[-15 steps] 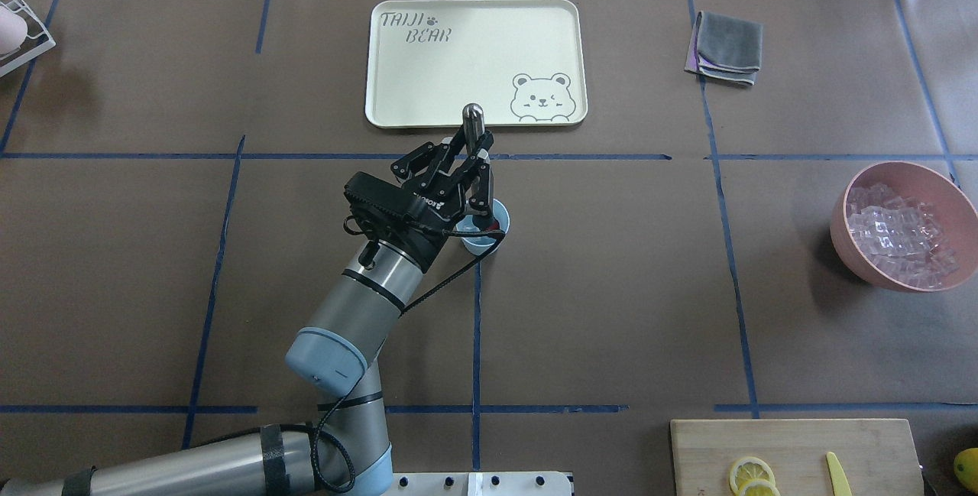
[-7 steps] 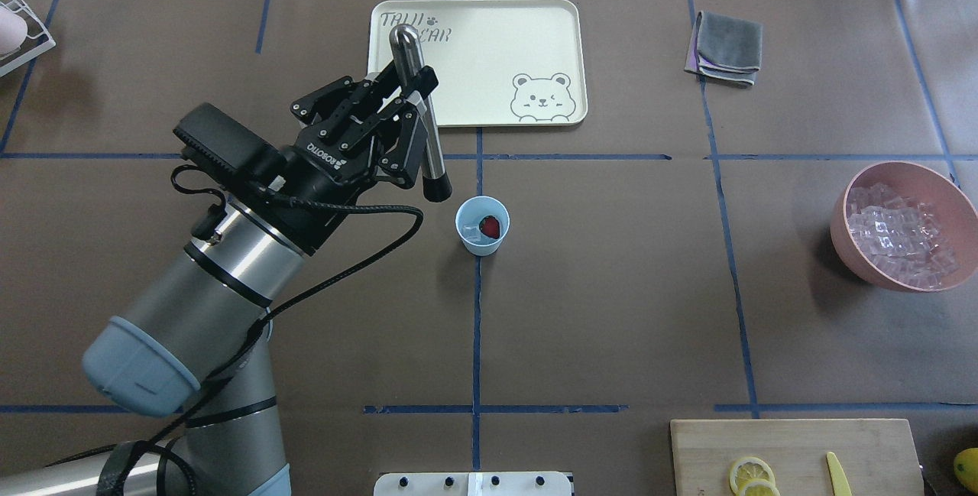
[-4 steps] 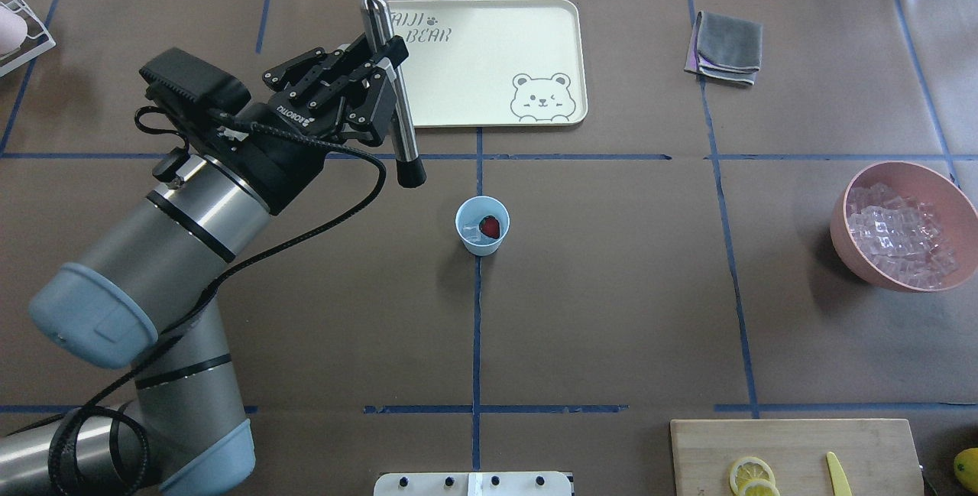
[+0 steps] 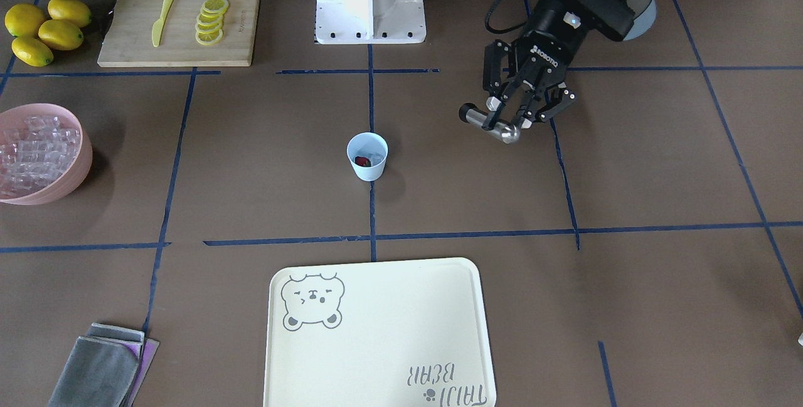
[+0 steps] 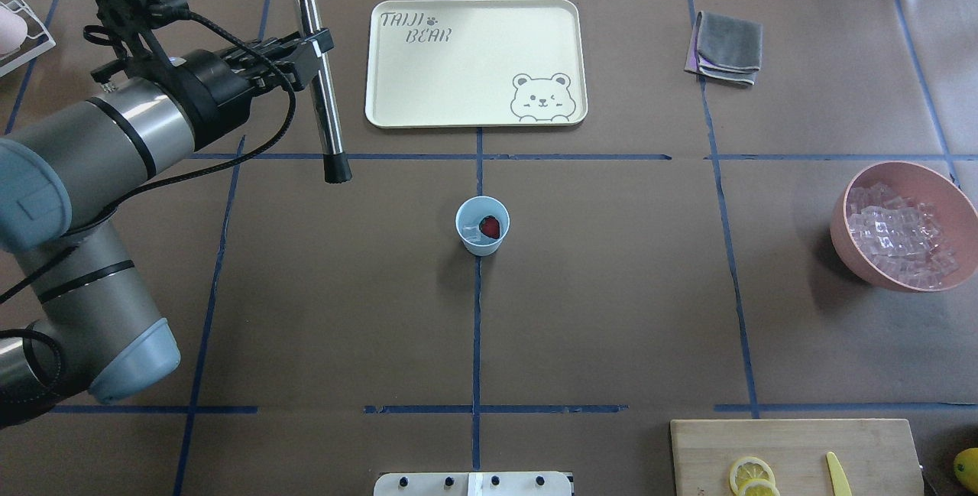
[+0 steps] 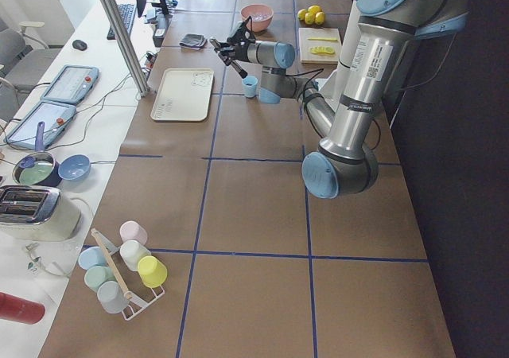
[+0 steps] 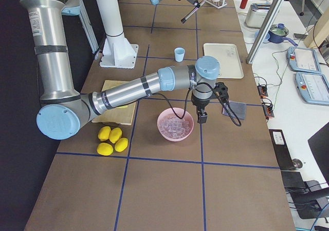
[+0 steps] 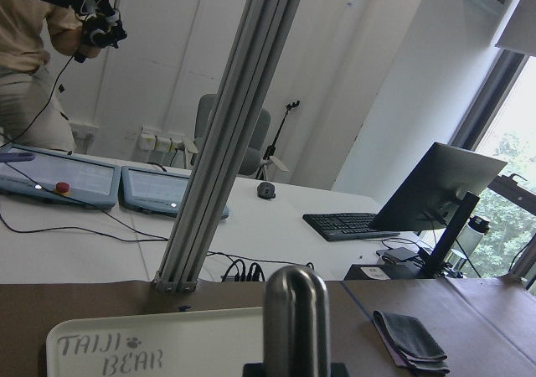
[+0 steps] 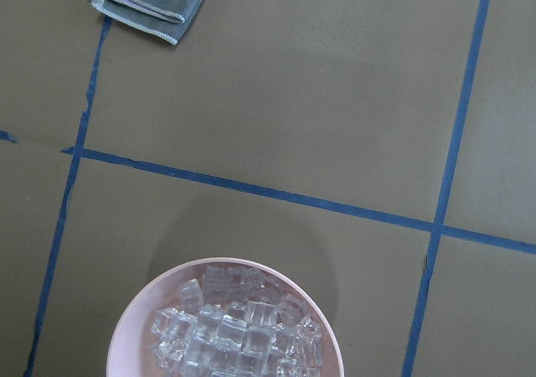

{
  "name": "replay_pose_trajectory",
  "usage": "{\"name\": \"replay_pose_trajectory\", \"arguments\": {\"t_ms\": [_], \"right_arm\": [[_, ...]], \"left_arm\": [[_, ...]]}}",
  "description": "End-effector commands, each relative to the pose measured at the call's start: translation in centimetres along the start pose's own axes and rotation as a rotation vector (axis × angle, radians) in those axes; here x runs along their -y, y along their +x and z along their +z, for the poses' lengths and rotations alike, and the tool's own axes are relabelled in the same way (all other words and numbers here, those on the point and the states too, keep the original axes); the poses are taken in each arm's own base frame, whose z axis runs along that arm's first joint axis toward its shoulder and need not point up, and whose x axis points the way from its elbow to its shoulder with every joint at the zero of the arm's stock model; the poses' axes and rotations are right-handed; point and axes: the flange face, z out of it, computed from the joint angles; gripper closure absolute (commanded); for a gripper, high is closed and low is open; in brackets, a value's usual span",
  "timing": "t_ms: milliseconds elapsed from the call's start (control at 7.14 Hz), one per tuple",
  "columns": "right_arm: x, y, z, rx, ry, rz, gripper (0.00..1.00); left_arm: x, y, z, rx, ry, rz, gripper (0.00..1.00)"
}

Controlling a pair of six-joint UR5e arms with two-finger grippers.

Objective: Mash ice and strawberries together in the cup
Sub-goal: 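Lift the pestle out of the cup and carry it back toward the table edge, then set the pestle down and withdraw the left gripper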

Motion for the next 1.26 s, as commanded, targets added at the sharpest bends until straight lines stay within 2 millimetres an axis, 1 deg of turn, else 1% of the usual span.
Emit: {"name": "replay_pose_trajectory", "arguments": {"t_ms": [0,140,280,420,560,700,840,1120], "right_arm": [[0.1,-0.1,-0.1,0.003,0.001,-0.003,0.0],[0.2,-0.1,-0.1,0.001,0.002,-0.005,0.0],[0.1,-0.1,-0.2,-0.001,0.004,-0.007,0.0],[0.2,-0.1,-0.1,-0.001,0.003,-0.006,0.0],[0.2,-0.2,-0.2,-0.001,0.005,-0.007,0.0],[0.1,-0.4,-0.4,-0.001,0.008,-0.01,0.0],[0.2,-0.5,-0.5,-0.001,0.013,-0.016,0.0],[0.1,-0.6,-0.7,-0.003,0.015,-0.017,0.0]], "left_arm": [[-0.9,-5.1,0.4,0.17,-0.173,-0.126,1.0],[-1.5,-10.2,-1.3,0.238,-0.27,-0.14,1.0],[-1.1,-14.6,-3.3,0.288,-0.38,-0.179,1.0],[-1.4,-18.4,-3.7,0.367,-0.518,-0.231,1.0],[-1.9,-21.4,-3.4,0.417,-0.589,-0.272,1.0],[-2.8,-23.4,-3.1,0.436,-0.618,-0.224,1.0],[-4.1,-26.2,-4.2,0.461,-0.66,-0.14,1.0],[-4.8,-32.5,-7.3,0.501,-0.726,0.032,1.0]]}}
